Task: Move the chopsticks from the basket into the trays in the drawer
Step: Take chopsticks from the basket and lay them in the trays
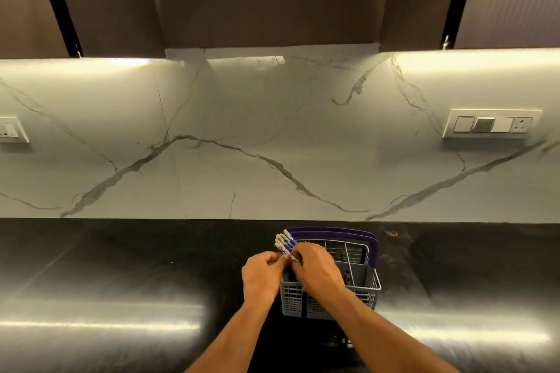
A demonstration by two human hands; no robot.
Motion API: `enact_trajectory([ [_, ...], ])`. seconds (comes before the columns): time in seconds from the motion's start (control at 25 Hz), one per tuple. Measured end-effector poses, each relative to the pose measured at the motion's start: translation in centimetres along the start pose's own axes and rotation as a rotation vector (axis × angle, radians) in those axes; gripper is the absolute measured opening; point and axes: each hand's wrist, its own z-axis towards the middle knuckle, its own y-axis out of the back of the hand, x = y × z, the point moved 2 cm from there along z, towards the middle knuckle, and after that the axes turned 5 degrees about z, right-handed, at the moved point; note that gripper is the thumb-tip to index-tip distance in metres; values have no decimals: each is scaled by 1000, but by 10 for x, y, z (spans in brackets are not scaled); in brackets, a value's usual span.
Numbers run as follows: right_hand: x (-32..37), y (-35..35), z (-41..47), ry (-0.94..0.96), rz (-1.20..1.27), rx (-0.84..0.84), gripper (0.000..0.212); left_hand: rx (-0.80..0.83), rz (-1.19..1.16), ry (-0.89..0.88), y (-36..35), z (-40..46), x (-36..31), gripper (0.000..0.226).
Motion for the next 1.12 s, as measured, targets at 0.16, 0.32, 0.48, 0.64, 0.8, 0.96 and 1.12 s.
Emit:
enact_trajectory([
  [0.16,-2,10,3,6,114,35,14,-3,-16,-40,6,-3,-5,14],
  [0.32,9,31,-1,73,158,-41,16,-32,-102,-121,19,-12,-22,19],
  [0.48,34,75,-1,129,244,-128,15,-8,-282,-338,47,-18,-69,46],
  [0.64,64,127,-6,187,378,-174,11,-48,-106,-642,82,-27,-134,39],
  [0.8,88,172,-10,252,504,-222,7,-50,-68,-772,112,-32,-188,21],
  [0.96,103,198,-20,287,493,-178,12,-46,-247,-775,136,-45,-232,21],
  [1.12,96,196,-36,227,601,-48,16,-79,-410,-745,156,-53,-255,24],
])
